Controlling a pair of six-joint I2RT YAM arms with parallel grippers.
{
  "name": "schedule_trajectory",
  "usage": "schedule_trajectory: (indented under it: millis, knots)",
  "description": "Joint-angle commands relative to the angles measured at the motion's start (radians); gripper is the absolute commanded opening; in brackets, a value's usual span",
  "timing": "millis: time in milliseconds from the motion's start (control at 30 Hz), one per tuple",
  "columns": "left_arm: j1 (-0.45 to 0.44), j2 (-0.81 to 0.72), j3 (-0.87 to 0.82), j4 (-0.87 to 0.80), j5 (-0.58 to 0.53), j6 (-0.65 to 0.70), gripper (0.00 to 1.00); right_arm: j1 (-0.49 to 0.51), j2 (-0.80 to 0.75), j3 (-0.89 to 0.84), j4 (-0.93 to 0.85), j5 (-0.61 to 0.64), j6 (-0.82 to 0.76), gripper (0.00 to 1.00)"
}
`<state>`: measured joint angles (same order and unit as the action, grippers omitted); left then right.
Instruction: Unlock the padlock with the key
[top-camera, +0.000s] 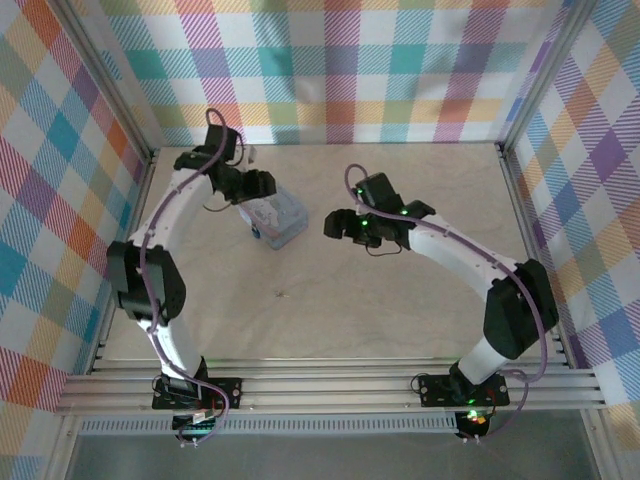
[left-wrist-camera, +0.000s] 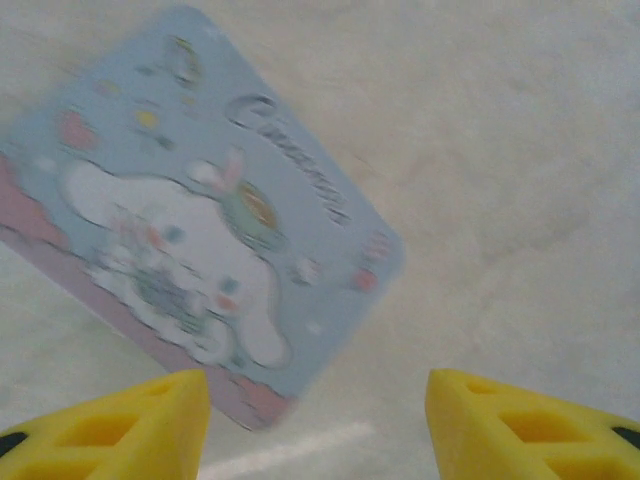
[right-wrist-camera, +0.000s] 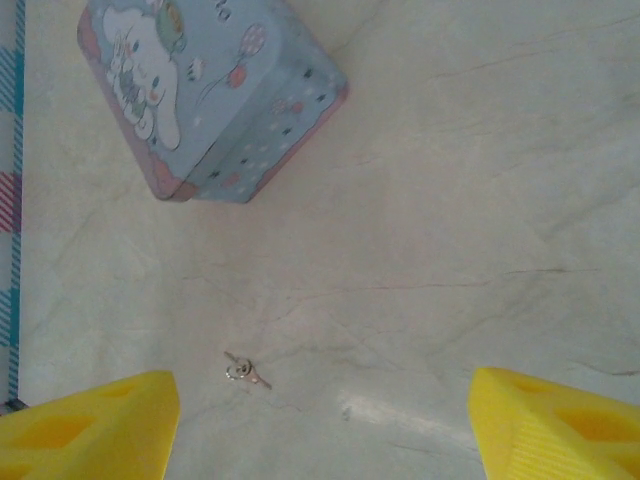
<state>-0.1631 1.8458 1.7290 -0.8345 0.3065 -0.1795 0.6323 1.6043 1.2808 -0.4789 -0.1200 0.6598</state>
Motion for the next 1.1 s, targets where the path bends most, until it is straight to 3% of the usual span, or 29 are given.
schedule_trajectory:
  millis: [0,300,533,733,1067]
  knots:
    - [0.077,0.118,0.091,-0.127,0.035,0.098,0.60,0.038,0.040,0.052,-0.043,0.023,0.055,0.76]
    - [0.142,0.338,0.307,-0.148,0.086,0.149,0.63,0.067,0.253,0.209,-0.071,-0.057,0.138,0.75]
    - [0.155,0.417,0.347,-0.142,0.191,0.129,0.62,0.068,0.371,0.288,-0.055,-0.125,0.153,0.65]
    - [0.148,0.363,0.207,-0.099,0.295,0.066,0.59,0.068,0.397,0.359,-0.085,-0.105,0.164,0.65]
    - [0.057,0.146,-0.163,0.037,0.330,-0.043,0.59,0.060,0.303,0.305,-0.145,-0.040,0.223,0.69]
